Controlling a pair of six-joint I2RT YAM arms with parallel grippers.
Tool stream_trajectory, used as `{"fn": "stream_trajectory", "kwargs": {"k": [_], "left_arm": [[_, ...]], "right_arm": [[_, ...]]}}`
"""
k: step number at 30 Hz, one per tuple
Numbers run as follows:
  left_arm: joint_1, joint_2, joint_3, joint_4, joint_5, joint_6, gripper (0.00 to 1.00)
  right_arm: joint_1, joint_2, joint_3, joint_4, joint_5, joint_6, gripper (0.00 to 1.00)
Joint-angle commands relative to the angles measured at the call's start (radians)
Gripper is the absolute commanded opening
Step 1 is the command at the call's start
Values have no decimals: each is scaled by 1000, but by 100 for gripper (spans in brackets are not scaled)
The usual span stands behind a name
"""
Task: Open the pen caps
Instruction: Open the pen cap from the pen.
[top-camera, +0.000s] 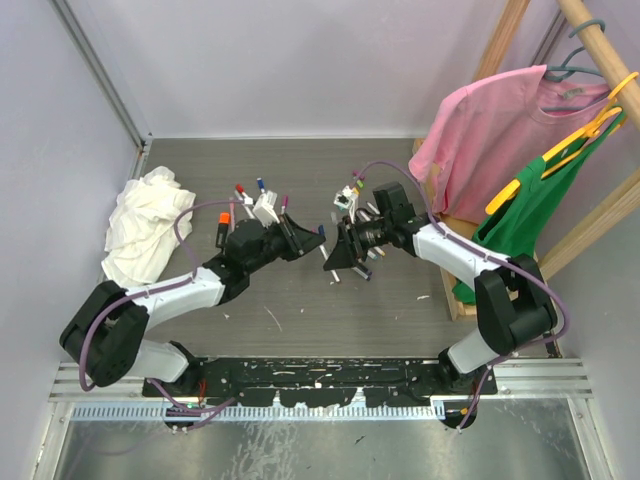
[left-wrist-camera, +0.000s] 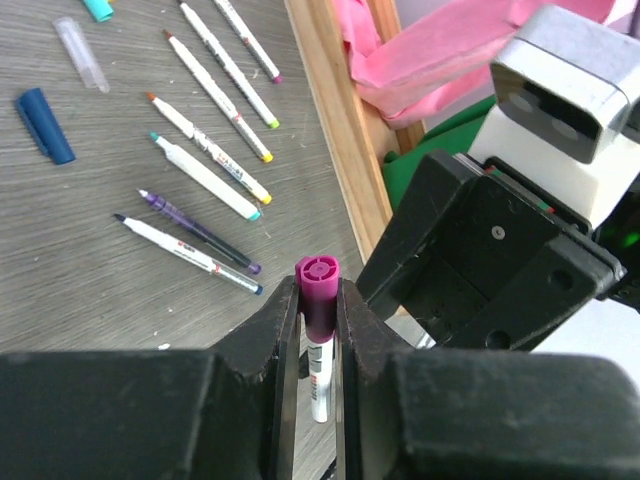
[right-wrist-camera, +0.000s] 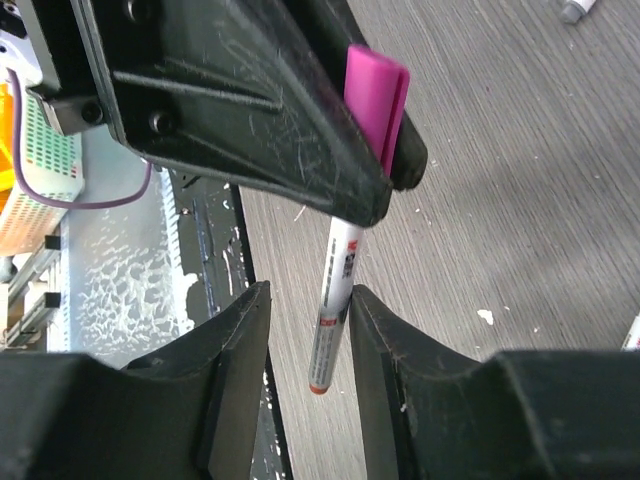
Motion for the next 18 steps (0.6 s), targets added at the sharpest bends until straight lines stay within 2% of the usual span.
{"fn": "stream_trajectory", "kwargs": {"k": [1,5,8,13,14,18], "left_arm": [[-15,-15,-30,217,6,15,0],[-18,-12,-49,279,23,17,0],[-18,-10,-65,321,18,14,0],[-17,-9,-72,335,10,10,0],[-18,-8,-69,322,11,8,3],[-17,-18,-38,193,-1,1,26]], "right_arm": [[4,3,9,104,-72,62,43],[2,19,-5,160,-110,128,39],[2,32,-14,194,-144,168,23],[2,28,-10,196,-153,174,5],[2,25,-9,192,-146,171,3],[1,0,17,106,-61,94,1]]}}
